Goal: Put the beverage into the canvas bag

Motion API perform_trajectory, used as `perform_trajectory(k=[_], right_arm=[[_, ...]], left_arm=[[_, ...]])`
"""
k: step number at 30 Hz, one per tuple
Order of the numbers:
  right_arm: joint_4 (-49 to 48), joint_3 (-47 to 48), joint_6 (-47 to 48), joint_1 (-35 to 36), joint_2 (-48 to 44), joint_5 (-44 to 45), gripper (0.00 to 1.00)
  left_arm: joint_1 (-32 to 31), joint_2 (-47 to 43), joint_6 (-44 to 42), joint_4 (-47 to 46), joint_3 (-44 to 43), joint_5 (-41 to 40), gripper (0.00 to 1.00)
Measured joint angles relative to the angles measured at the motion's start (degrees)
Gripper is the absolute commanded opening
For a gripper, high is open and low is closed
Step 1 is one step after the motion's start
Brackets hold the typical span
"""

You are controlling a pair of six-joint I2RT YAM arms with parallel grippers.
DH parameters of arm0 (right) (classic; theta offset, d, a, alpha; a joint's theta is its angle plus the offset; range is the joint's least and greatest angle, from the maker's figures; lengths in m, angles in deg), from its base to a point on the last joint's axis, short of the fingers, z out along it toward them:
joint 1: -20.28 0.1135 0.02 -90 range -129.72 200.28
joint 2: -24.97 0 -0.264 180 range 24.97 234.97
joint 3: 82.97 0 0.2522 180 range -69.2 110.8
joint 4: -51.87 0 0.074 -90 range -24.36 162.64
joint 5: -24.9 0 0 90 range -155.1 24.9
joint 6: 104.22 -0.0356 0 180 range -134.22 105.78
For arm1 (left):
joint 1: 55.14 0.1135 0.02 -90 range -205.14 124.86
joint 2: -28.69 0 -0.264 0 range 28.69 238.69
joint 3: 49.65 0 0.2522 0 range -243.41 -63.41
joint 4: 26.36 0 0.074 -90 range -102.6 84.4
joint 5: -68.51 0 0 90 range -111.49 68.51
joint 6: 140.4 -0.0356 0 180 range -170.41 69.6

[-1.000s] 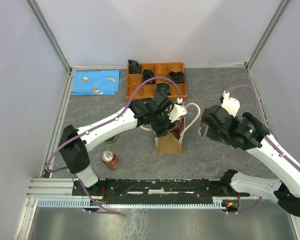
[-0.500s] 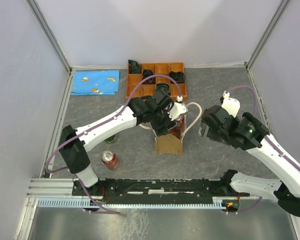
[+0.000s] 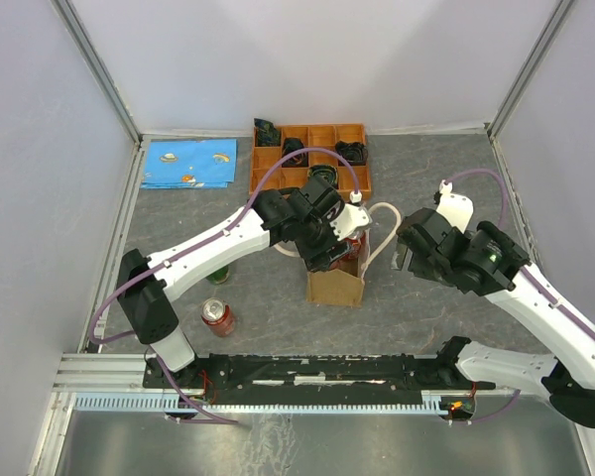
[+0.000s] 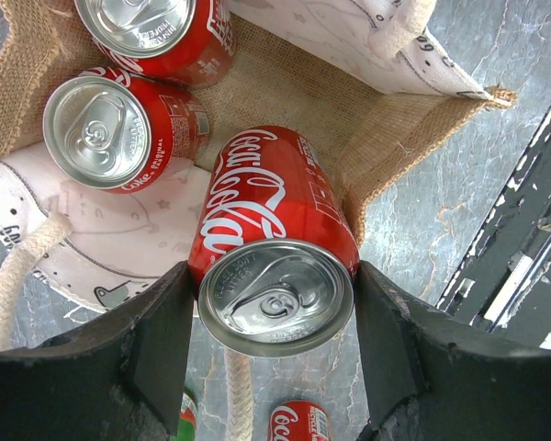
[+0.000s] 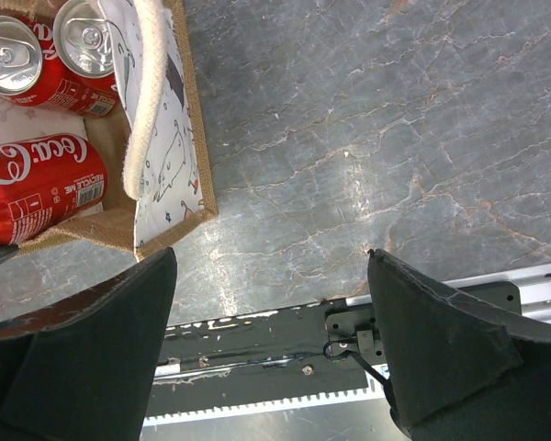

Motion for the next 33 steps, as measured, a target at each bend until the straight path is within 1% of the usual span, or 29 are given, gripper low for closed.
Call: perform_trajectory(k=[8, 18, 25, 33], right_arm=[[0.04, 0.0, 0.0, 0.0, -0.31, 0.02, 0.92], [0.15, 0.0, -0.02, 0.0, -0.33, 0.0, 0.92], [0.72, 0.0, -0.02, 0.0, -0.59, 0.07, 0.92], [0.74, 0.0, -0.02, 0.0, -0.46, 0.07, 0.92]], left_arm=[[0.0, 1.03, 0.02, 0.72, -1.11, 0.52, 0.03], [-0.02, 8.13, 0.37, 1.07, -11.19, 2.05, 0.03], [-0.11, 11.32, 1.27, 1.97, -11.93, 3.56, 0.03], [-0.22, 14.71, 1.79, 2.47, -12.24, 3.48, 0.03]])
